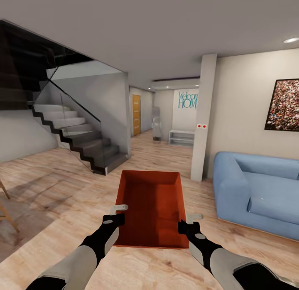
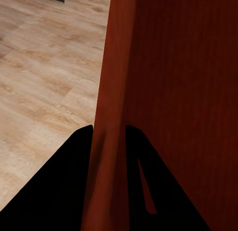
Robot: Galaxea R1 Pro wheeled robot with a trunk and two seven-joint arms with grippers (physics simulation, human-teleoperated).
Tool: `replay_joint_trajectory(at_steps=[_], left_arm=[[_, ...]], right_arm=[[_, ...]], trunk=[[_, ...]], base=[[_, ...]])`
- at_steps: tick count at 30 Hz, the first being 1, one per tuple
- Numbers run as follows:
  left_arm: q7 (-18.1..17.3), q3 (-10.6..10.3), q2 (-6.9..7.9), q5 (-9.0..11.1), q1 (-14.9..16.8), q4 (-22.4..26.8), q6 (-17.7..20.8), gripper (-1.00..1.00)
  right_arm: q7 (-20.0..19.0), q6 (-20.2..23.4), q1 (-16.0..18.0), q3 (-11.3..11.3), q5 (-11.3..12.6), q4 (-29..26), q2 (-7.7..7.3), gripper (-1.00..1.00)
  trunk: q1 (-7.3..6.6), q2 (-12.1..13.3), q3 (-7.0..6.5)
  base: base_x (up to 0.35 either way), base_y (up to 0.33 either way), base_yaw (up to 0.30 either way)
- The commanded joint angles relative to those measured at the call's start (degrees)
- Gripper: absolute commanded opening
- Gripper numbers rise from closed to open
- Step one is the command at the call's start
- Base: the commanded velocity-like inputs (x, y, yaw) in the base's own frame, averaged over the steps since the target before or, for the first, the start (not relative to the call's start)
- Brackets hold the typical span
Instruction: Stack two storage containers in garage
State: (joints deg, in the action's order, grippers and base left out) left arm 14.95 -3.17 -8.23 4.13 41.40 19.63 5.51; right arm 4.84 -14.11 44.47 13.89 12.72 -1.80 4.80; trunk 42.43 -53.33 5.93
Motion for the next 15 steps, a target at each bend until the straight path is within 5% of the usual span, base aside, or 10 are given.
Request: replay_joint_trajectory(at_steps=[1, 15], left_arm=[[0.61, 3.7, 2.07, -0.18, 0.09, 0.33, 0.38, -1.0], [0.61, 3.7, 2.07, -0.19, 0.09, 0.41, 0.38, -1.0]], right_arm=[[0.34, -0.13, 0.01, -1.76, 0.38, 0.04, -0.05, -1.0], [0.34, -0.21, 0.01, -1.76, 0.38, 0.04, -0.05, -1.0]], trunk=[[0.04, -0.06, 0.09], [0.04, -0.06, 0.09]], base=[[0.322, 0.0, 0.0], [0.322, 0.0, 0.0]])
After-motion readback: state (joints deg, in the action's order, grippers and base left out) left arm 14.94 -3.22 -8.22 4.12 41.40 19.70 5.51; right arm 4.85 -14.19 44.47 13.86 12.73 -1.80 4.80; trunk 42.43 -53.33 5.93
